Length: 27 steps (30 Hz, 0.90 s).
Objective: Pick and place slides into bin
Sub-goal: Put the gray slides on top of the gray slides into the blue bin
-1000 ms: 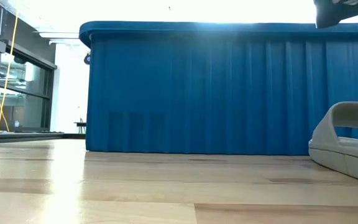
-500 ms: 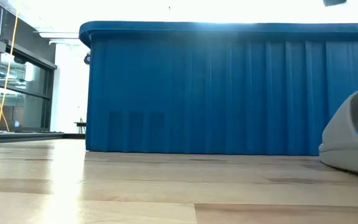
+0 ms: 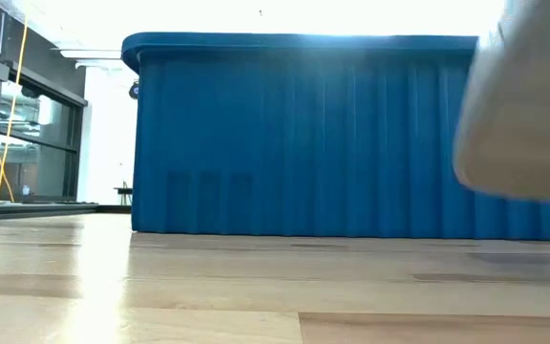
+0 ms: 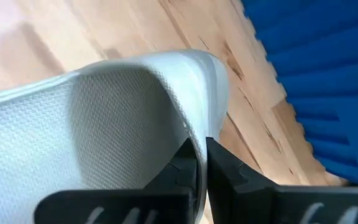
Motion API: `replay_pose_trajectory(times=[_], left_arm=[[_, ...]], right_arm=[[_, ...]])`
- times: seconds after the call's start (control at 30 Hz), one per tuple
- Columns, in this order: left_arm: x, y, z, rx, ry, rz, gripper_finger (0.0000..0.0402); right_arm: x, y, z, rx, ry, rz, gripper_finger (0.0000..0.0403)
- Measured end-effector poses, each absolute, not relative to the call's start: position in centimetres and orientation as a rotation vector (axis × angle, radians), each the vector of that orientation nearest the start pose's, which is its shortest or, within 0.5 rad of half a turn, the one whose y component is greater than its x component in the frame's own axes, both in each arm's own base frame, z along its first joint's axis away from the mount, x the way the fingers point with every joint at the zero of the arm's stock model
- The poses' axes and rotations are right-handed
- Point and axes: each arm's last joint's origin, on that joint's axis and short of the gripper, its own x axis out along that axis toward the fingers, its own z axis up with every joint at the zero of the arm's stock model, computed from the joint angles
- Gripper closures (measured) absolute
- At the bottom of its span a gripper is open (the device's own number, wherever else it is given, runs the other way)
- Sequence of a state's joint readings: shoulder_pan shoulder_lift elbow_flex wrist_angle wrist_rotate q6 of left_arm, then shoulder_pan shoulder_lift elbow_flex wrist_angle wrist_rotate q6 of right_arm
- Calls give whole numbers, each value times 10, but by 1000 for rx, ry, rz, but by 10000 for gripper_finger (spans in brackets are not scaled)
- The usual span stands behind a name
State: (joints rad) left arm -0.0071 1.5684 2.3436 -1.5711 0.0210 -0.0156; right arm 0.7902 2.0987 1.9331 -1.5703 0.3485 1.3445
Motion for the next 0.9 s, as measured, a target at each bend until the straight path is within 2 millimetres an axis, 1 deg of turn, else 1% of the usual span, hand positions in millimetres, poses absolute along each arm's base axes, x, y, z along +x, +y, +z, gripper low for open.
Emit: replay_pose_trajectory(times=[0.17, 0.37, 0.53, 0.67, 0.9], left_arm=[[220, -2, 513, -32, 796, 1, 263], [220, -2, 513, -46, 796, 7, 263], [220, -2, 513, -80, 796, 21, 263], [220, -2, 513, -88, 796, 25, 263], [220, -2, 513, -106, 796, 32, 263]], right_arm=[[276, 267, 295, 233, 1231, -546, 402], [265, 269, 346, 286, 1159, -371, 402], [255, 266, 384, 322, 1034, -285, 402], [249, 257, 405, 305, 918, -279, 402], [245, 230, 429, 220, 801, -290, 403]])
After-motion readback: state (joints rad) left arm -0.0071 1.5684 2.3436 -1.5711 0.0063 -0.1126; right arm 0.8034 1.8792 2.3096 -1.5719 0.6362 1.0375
